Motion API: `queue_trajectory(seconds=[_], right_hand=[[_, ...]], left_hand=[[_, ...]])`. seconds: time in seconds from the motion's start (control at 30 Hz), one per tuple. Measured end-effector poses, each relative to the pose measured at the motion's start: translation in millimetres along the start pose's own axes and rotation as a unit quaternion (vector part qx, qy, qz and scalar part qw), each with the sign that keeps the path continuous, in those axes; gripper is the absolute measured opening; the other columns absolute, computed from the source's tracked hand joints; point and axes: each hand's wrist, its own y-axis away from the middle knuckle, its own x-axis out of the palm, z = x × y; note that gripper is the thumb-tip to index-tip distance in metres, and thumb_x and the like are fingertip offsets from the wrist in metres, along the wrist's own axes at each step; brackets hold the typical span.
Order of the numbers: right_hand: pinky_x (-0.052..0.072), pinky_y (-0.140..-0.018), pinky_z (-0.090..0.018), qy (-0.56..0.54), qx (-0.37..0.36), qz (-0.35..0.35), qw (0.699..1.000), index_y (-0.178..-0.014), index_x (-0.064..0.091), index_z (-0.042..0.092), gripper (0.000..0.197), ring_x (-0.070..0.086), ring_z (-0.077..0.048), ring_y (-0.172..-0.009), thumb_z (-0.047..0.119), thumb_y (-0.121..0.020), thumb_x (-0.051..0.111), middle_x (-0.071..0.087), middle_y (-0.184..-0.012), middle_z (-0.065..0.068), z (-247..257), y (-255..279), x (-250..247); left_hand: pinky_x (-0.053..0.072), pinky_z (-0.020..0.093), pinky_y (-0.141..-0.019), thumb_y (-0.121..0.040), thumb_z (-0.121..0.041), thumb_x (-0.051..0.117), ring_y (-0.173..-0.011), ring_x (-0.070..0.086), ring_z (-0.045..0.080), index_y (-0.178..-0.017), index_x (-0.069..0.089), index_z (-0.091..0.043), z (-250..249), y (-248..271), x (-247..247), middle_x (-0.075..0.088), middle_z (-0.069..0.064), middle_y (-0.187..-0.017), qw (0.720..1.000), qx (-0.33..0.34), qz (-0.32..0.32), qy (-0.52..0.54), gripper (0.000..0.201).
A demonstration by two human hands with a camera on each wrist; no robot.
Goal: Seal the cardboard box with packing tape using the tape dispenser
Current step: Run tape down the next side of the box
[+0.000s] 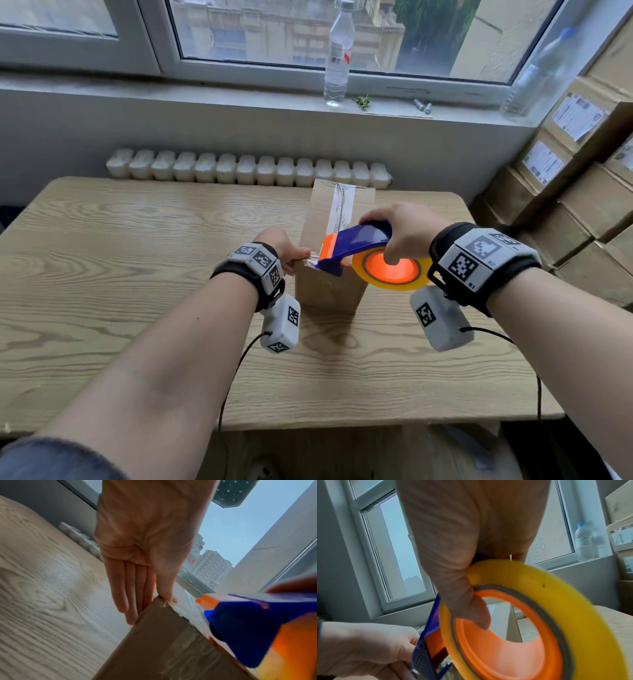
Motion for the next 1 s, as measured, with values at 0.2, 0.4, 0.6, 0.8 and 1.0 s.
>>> queue_trajectory(seconds=[0.2, 0.4, 0.6, 0.8, 1.0], right_hand=[[0.044, -0.076, -0.029, -0.033, -0.013, 0.005, 0.999, -0.132, 0.051, 0.029, 0.079, 0.050, -0.020, -0.094, 0.001, -0.062, 0.074, 0.061, -0.116, -0.001, -27, 15, 0], [0.044, -0.081, -0.029, -0.039, -0.005, 0.009, 0.999, -0.134, 0.050, 0.030, 0.085, 0.051, -0.020, -0.099, 0.001, -0.059, 0.077, 0.059, -0.120, 0.000, -59, 28, 1], [0.040, -0.081, -0.028, -0.022, 0.007, 0.011, 1.000, -0.135, 0.048, 0.031, 0.087, 0.048, -0.019, -0.101, 0.003, -0.058, 0.079, 0.057, -0.121, 0.001, -83, 37, 2], [0.040, -0.078, -0.030, -0.004, -0.001, 0.011, 1.000, -0.131, 0.051, 0.031, 0.083, 0.046, -0.018, -0.093, 0.001, -0.058, 0.077, 0.057, -0.107, 0.003, -80, 32, 8], [0.044, -0.077, -0.032, 0.016, 0.001, 0.012, 1.000, -0.133, 0.050, 0.033, 0.085, 0.045, -0.018, -0.091, 0.000, -0.059, 0.073, 0.056, -0.104, 0.004, -78, 29, 7]], left_hand=[[0.054, 0.025, -0.069, -0.087, -0.037, 0.066, -0.058, 0.063, 0.013, -0.075, 0.065, -0.001, -3, 1, 7, 0.066, 0.009, -0.068, 1.000, -0.017, 0.008, 0.018, 0.038], [0.054, 0.025, -0.068, -0.086, -0.037, 0.067, -0.059, 0.063, 0.014, -0.074, 0.066, -0.001, -8, 1, 10, 0.066, 0.009, -0.067, 1.000, -0.022, 0.006, 0.012, 0.038], [0.055, 0.029, -0.074, -0.084, -0.038, 0.069, -0.063, 0.065, 0.016, -0.090, 0.071, 0.005, -10, 1, 13, 0.069, 0.010, -0.070, 1.000, -0.021, -0.008, 0.003, 0.043], [0.059, 0.040, -0.084, -0.082, -0.035, 0.071, -0.079, 0.072, 0.023, -0.101, 0.069, 0.007, -10, -1, 14, 0.074, 0.015, -0.085, 1.000, -0.002, -0.023, -0.009, 0.046], [0.054, 0.037, -0.089, -0.078, -0.032, 0.076, -0.104, 0.065, 0.029, -0.129, 0.050, 0.000, -39, 8, 22, 0.065, 0.013, -0.111, 0.987, 0.047, -0.054, -0.142, 0.065]])
